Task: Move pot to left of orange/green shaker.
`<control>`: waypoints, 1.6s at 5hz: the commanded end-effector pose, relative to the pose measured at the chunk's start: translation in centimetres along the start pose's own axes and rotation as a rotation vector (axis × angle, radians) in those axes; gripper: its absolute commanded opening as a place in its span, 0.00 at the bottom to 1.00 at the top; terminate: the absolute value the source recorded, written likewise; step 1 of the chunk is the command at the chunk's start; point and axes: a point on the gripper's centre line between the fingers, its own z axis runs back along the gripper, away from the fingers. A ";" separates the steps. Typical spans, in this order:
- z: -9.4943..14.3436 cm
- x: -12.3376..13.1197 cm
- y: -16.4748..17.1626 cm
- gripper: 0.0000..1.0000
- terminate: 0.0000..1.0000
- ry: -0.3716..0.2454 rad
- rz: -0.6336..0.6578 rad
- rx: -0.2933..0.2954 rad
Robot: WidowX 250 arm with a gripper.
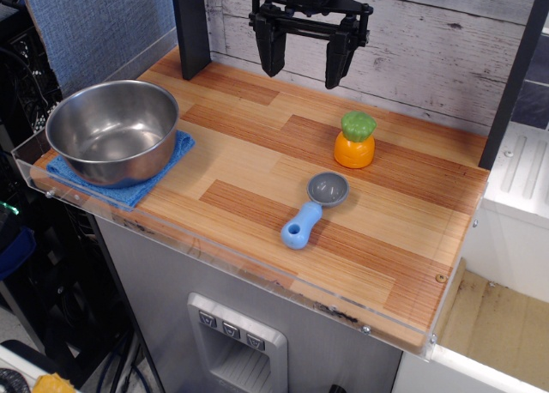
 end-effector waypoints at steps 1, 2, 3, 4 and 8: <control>0.0 0.0 0.0 1.00 0.00 0.000 0.000 0.000; 1.3 -1.2 2.9 1.00 0.00 -0.011 0.097 -0.023; 1.6 -2.5 5.9 1.00 0.00 -0.049 0.142 -0.056; 2.4 -4.3 7.0 1.00 0.00 -0.098 0.154 -0.060; -0.7 -3.4 10.4 1.00 0.00 -0.054 0.156 0.108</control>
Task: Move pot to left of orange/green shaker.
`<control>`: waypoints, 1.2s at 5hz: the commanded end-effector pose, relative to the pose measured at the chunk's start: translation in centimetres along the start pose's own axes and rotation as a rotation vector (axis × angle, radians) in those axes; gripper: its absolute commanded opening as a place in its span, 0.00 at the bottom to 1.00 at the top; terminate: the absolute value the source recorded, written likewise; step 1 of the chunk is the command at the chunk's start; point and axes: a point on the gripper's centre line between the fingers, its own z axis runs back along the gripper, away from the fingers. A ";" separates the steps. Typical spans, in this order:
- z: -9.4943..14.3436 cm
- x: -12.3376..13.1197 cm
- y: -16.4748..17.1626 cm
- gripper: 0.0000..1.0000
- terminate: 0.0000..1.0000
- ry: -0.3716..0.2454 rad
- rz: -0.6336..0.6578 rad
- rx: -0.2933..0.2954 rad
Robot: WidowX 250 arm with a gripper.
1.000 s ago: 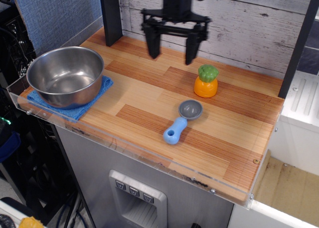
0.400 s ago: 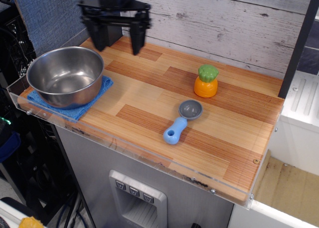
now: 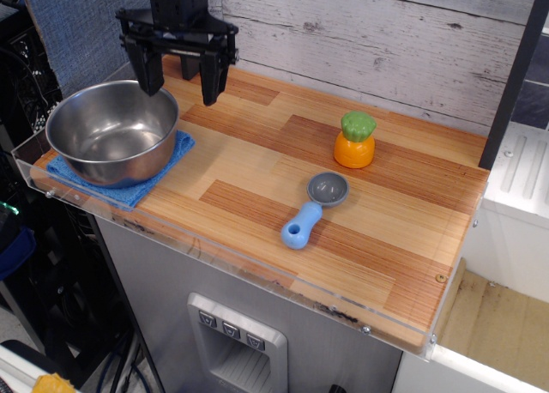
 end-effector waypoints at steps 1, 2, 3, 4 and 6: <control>-0.8 2.3 -0.3 1.00 0.00 0.007 -0.029 0.084; -1.6 2.2 -0.5 1.00 0.00 0.038 -0.042 0.100; -1.9 2.1 -0.4 1.00 0.00 0.054 -0.051 0.120; -1.1 1.3 -0.5 1.00 0.00 0.038 -0.062 0.133; 0.2 -0.4 0.3 1.00 0.00 -0.003 -0.044 0.128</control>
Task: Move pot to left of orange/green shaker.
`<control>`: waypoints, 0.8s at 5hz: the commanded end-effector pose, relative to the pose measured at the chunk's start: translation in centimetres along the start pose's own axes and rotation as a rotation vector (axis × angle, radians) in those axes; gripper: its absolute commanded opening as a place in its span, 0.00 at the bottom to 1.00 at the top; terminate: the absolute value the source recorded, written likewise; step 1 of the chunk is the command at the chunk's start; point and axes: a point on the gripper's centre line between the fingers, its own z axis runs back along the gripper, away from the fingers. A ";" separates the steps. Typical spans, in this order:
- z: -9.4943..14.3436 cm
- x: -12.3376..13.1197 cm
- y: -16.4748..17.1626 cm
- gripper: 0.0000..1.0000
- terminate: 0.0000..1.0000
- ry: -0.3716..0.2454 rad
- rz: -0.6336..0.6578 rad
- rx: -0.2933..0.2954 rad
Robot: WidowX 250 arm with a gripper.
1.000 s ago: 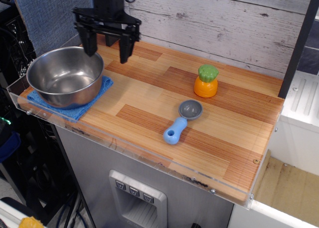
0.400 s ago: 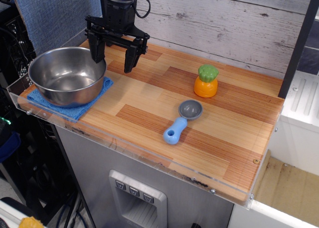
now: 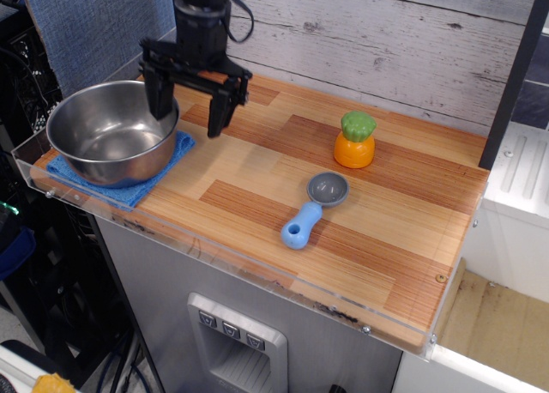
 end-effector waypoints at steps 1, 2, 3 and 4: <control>1.8 -0.7 1.0 0.00 0.00 -0.058 0.033 0.010; 0.9 -0.1 1.1 0.00 0.00 -0.020 0.040 0.022; 0.4 0.2 1.2 0.00 0.00 0.007 0.045 0.020; -0.1 0.3 1.4 1.00 0.00 0.044 0.050 0.019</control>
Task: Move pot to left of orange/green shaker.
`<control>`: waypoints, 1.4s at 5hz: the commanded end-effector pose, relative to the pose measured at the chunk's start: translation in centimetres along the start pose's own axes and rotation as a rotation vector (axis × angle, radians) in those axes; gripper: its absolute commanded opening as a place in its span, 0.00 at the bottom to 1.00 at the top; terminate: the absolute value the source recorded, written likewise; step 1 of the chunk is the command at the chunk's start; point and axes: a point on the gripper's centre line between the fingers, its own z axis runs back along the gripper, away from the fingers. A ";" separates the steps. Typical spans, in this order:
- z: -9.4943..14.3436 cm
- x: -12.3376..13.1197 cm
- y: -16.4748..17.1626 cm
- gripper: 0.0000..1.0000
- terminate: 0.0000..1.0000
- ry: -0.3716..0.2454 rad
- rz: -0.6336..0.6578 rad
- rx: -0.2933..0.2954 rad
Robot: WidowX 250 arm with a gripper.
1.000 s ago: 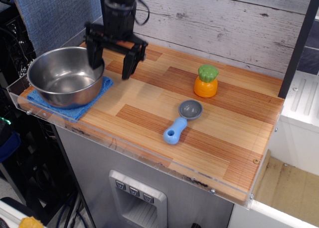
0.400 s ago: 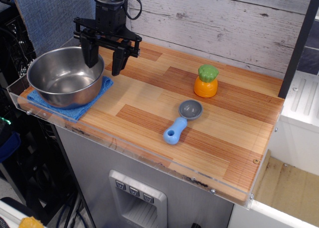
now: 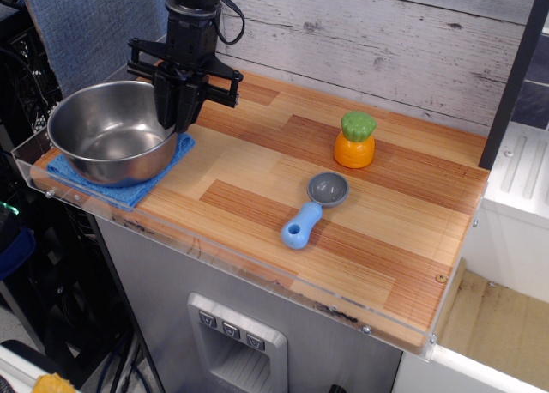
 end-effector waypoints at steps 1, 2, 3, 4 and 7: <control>0.6 0.7 1.2 1.00 0.00 0.008 0.027 -0.002; 0.4 0.8 1.4 1.00 0.00 0.022 0.028 -0.003; 0.2 0.7 1.8 0.00 0.00 0.038 0.051 0.001; 0.6 0.4 2.2 0.00 0.00 0.020 0.053 -0.021; 4.9 1.2 2.8 0.00 0.00 -0.086 0.132 -0.113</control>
